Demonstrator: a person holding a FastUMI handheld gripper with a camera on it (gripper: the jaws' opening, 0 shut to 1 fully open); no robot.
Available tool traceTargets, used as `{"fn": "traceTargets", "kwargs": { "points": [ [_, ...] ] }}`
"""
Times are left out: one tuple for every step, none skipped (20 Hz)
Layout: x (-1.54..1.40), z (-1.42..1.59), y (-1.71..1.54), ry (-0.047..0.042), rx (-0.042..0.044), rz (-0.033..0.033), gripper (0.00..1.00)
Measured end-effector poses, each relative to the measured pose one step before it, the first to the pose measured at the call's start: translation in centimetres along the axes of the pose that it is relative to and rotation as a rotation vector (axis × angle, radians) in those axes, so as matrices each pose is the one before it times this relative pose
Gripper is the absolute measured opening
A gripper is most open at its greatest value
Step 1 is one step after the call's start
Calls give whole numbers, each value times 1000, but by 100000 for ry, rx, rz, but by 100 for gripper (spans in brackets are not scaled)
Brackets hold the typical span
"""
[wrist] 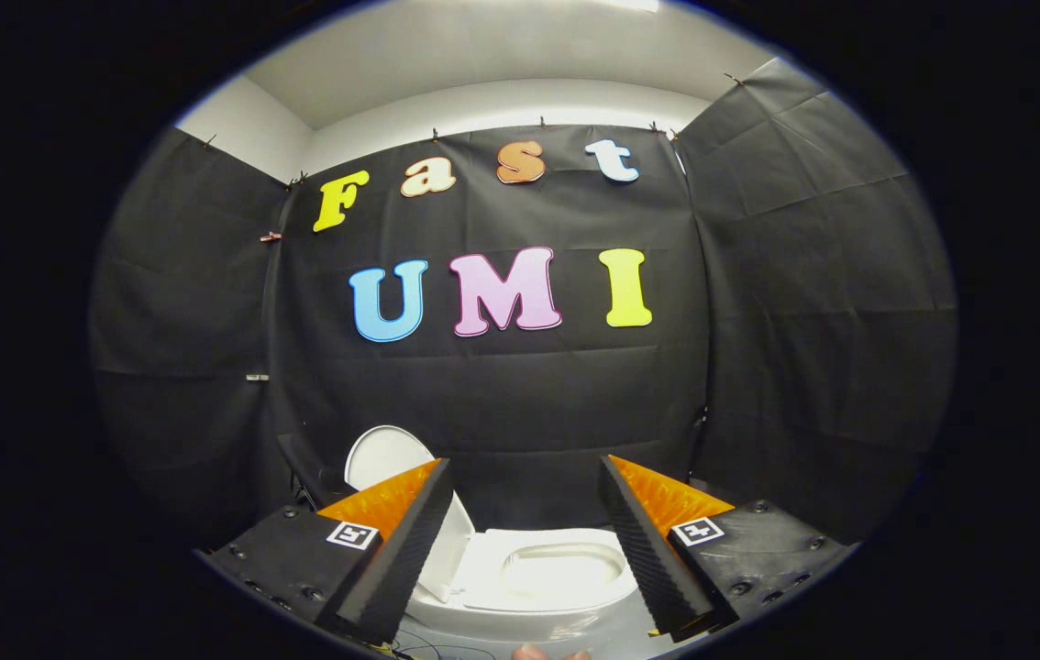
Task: Open the toilet lid.
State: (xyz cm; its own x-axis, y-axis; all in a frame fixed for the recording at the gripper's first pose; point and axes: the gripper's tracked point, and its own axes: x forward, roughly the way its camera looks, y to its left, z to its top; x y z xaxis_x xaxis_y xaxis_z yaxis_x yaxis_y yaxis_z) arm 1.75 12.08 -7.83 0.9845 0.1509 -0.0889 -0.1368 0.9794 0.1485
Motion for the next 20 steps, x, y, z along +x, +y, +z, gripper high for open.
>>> {"fn": "traceTargets", "kwargs": {
  "points": [
    [-30,23,-52,-7,31,-122,100],
    [-30,166,-34,-309,-88,-127,100],
    [-28,293,-128,-571,-103,-300,100],
    [-5,126,-16,-264,-56,-31,100],
    [-24,-23,139,-65,-37,192,100],
    [-31,1,57,-135,-26,-25,99],
    [-56,28,-44,-14,-141,67,99],
    [-84,-84,-25,164,-127,4,99],
    [11,48,11,78,-24,58,99],
    [-11,-48,20,149,68,56,99],
    [35,-128,50,228,73,198,99],
    [78,-80,47,228,-46,35,99],
    [43,-86,8,361,-70,11,99],
    [-35,-32,61,145,111,111,99],
    [9,-45,73,52,72,57,99],
    [26,-40,-2,66,-162,55,99],
    [-52,-23,-110,28,-260,-63,99],
    [-36,40,69,-40,-29,104,99],
    [70,-73,48,99,175,42,99],
    [101,-45,85,112,77,108,99]
  ]
}}
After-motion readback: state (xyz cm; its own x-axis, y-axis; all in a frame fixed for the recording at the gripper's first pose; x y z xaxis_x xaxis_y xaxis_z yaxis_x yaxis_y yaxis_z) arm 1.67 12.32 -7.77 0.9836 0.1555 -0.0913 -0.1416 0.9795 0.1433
